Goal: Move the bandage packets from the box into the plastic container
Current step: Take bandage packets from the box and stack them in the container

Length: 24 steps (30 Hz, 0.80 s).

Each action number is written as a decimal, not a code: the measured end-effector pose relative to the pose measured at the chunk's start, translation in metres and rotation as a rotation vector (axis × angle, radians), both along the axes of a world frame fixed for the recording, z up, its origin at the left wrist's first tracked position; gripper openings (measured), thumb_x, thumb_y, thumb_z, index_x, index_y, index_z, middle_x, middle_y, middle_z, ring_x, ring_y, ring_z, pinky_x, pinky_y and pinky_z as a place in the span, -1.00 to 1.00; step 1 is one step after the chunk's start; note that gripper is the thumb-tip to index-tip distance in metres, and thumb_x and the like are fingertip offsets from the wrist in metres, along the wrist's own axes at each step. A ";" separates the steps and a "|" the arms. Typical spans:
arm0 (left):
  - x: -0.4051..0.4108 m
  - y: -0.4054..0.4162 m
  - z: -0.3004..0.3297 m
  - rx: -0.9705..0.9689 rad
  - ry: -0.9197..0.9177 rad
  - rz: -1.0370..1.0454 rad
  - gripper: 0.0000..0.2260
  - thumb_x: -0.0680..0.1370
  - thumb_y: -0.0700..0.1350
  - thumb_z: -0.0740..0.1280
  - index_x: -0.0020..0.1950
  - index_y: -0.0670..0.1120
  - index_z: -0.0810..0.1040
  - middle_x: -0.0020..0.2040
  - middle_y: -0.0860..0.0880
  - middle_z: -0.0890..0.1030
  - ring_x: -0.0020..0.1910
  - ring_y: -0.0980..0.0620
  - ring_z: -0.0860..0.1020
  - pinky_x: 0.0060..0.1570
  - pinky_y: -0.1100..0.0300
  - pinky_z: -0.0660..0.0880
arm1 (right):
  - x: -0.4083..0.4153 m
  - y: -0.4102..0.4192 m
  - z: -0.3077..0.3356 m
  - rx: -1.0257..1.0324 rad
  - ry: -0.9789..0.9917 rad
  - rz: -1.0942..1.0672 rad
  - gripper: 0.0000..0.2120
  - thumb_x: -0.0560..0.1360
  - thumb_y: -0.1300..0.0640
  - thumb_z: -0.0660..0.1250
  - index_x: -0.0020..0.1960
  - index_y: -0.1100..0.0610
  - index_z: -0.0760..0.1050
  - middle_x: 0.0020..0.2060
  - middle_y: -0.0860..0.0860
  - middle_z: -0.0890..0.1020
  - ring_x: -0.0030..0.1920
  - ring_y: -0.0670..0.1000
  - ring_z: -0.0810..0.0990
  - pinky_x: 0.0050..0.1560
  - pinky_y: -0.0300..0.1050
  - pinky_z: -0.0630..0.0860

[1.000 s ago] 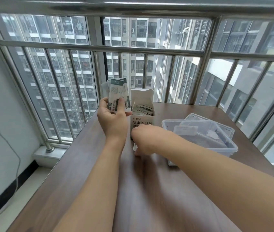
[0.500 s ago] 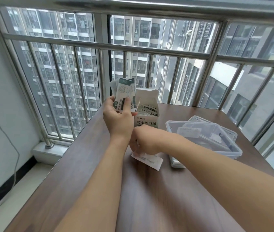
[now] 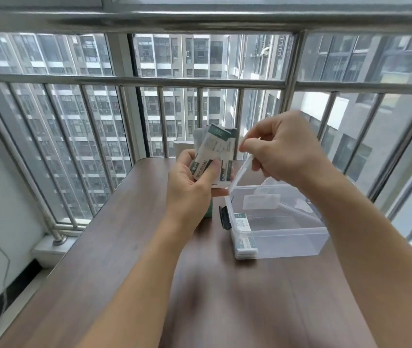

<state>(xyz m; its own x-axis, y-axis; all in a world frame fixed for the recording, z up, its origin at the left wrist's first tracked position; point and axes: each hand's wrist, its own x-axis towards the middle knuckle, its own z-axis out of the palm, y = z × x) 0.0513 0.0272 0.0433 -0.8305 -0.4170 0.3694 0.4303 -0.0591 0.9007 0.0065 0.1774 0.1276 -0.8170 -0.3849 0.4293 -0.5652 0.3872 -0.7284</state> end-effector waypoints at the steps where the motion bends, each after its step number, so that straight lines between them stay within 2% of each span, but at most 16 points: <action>1: -0.001 0.004 -0.002 -0.050 -0.001 -0.008 -0.91 0.63 -0.23 0.35 0.12 -0.14 0.52 -0.06 -0.18 0.70 -0.13 -0.17 0.72 -0.36 0.13 0.63 | -0.002 -0.002 -0.001 0.008 -0.060 -0.009 -0.86 0.53 0.33 0.39 -0.19 0.27 0.67 -0.48 0.11 0.67 -0.56 -0.02 0.60 -0.54 -0.23 0.50; 3: -0.004 0.015 -0.006 -0.112 -0.005 -0.038 -0.92 0.66 -0.22 0.31 0.15 -0.14 0.53 -0.12 -0.17 0.68 -0.21 -0.13 0.70 -0.38 0.11 0.63 | -0.006 -0.002 0.001 -0.015 -0.261 0.029 -0.86 0.56 0.28 0.39 -0.13 0.32 0.67 -0.35 0.18 0.72 -0.40 0.06 0.72 -0.38 -0.13 0.66; 5: -0.003 0.021 -0.007 -0.095 -0.017 -0.066 -0.90 0.68 -0.25 0.24 0.15 -0.14 0.53 -0.14 -0.17 0.66 -0.28 -0.07 0.68 -0.40 0.12 0.62 | -0.009 0.001 0.005 -0.041 -0.404 0.119 -0.82 0.54 0.22 0.45 -0.06 0.36 0.66 -0.26 0.21 0.74 -0.27 0.10 0.77 -0.23 -0.10 0.71; 7: -0.002 0.023 -0.006 -0.044 -0.027 -0.083 -0.87 0.69 -0.26 0.21 0.13 -0.14 0.54 -0.14 -0.19 0.64 -0.30 -0.05 0.67 -0.42 0.13 0.62 | -0.012 0.008 0.009 -0.028 -0.467 0.251 -0.73 0.47 0.21 0.51 0.01 0.42 0.65 -0.18 0.23 0.75 -0.15 0.12 0.77 -0.11 -0.09 0.71; 9: -0.001 0.023 -0.005 0.019 -0.042 -0.114 -0.85 0.68 -0.29 0.21 0.11 -0.12 0.56 -0.17 -0.16 0.65 -0.32 -0.04 0.66 -0.43 0.15 0.61 | -0.015 0.014 0.009 -0.001 -0.498 0.330 -0.72 0.45 0.28 0.51 0.06 0.46 0.62 -0.14 0.24 0.75 -0.11 0.12 0.77 -0.09 -0.11 0.71; 11: -0.001 0.023 -0.004 0.090 -0.070 -0.164 -0.72 0.65 -0.39 0.16 0.09 -0.10 0.59 -0.19 -0.13 0.69 -0.33 -0.06 0.66 -0.44 0.16 0.60 | -0.019 0.017 0.008 0.078 -0.410 0.283 -0.81 0.47 0.28 0.49 0.02 0.38 0.66 -0.24 0.15 0.75 -0.25 0.03 0.74 -0.24 -0.21 0.67; 13: 0.000 0.023 -0.003 0.157 -0.109 -0.226 -0.62 0.62 -0.45 0.08 0.10 -0.10 0.59 -0.17 -0.16 0.71 -0.33 -0.08 0.67 -0.46 0.17 0.60 | -0.022 0.018 0.007 0.191 -0.232 0.190 -0.87 0.48 0.18 0.50 -0.05 0.25 0.71 -0.45 -0.09 0.66 -0.45 -0.19 0.55 -0.41 -0.35 0.50; 14: 0.000 0.023 -0.002 0.180 -0.125 -0.257 -0.63 0.62 -0.44 0.07 0.11 -0.11 0.59 -0.17 -0.18 0.72 -0.33 -0.08 0.67 -0.46 0.17 0.60 | -0.023 0.017 0.007 0.231 -0.173 0.167 -0.88 0.47 0.13 0.51 -0.09 0.19 0.71 -0.49 -0.17 0.61 -0.48 -0.22 0.50 -0.42 -0.41 0.42; 16: 0.000 0.023 -0.001 0.204 -0.160 -0.315 -0.70 0.64 -0.39 0.10 0.12 -0.16 0.59 -0.18 -0.21 0.72 -0.35 -0.07 0.67 -0.46 0.18 0.60 | -0.024 0.017 0.007 0.262 -0.113 0.144 -0.91 0.47 0.04 0.51 -0.15 0.06 0.68 -0.35 -0.20 0.62 -0.36 -0.24 0.53 -0.32 -0.36 0.39; 18: 0.000 0.023 -0.001 0.219 -0.185 -0.365 -0.77 0.65 -0.34 0.15 0.15 -0.20 0.58 -0.16 -0.22 0.72 -0.35 -0.05 0.67 -0.45 0.19 0.60 | -0.026 0.021 0.008 0.313 -0.081 0.121 -0.90 0.50 0.01 0.47 -0.14 0.02 0.65 -0.18 -0.16 0.62 -0.20 -0.15 0.55 -0.23 -0.25 0.43; 21: 0.003 0.022 -0.001 0.212 -0.224 -0.462 -0.78 0.65 -0.33 0.17 0.19 -0.20 0.56 -0.05 -0.26 0.72 -0.30 -0.05 0.68 -0.40 0.17 0.62 | -0.029 0.031 0.012 0.419 -0.129 0.111 -0.88 0.58 0.05 0.38 -0.08 0.07 0.64 -0.27 -0.14 0.68 -0.27 -0.12 0.63 -0.32 -0.27 0.54; 24: 0.005 0.021 -0.002 0.187 -0.265 -0.543 -0.71 0.66 -0.37 0.12 0.23 -0.17 0.56 0.04 -0.28 0.71 -0.21 -0.10 0.70 -0.30 0.12 0.65 | -0.032 0.036 0.010 0.551 -0.107 0.093 -0.85 0.61 0.09 0.35 -0.10 0.07 0.63 -0.21 -0.07 0.72 -0.34 -0.12 0.67 -0.33 -0.28 0.57</action>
